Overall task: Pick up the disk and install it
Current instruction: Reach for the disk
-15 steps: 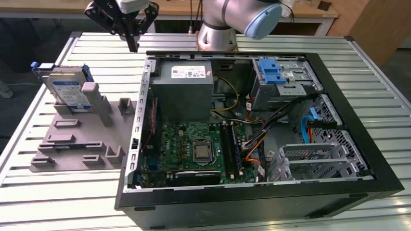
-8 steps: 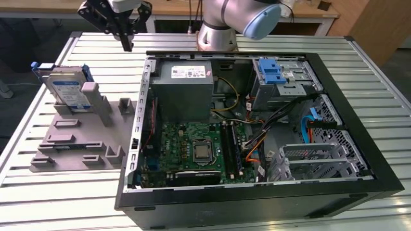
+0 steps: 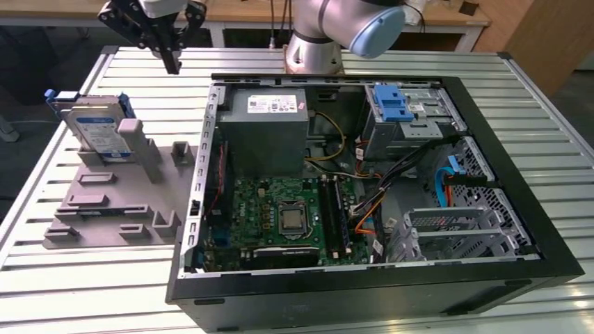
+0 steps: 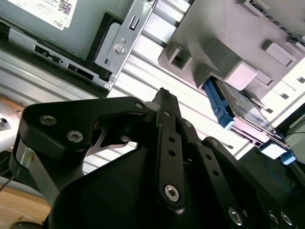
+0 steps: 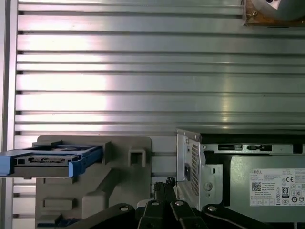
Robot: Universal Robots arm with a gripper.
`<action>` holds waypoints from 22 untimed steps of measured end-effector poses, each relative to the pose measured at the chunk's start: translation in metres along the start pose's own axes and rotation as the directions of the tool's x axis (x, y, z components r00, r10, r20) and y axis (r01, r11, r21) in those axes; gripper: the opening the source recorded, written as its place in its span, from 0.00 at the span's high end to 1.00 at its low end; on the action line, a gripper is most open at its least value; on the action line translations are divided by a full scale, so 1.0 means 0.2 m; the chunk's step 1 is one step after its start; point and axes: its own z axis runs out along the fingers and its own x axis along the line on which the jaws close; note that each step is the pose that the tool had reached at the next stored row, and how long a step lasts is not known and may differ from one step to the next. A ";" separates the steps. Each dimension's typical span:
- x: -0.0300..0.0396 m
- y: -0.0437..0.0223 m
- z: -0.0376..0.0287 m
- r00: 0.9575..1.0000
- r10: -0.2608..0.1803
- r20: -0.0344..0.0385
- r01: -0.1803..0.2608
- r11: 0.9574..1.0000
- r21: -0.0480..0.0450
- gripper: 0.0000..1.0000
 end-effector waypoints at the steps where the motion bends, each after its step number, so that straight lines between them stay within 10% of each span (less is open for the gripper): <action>1: 0.010 0.001 0.000 1.000 0.000 0.000 0.000 1.000 0.000 0.89; 22: 0.088 0.008 0.002 1.000 0.000 0.000 0.000 1.000 0.000 0.89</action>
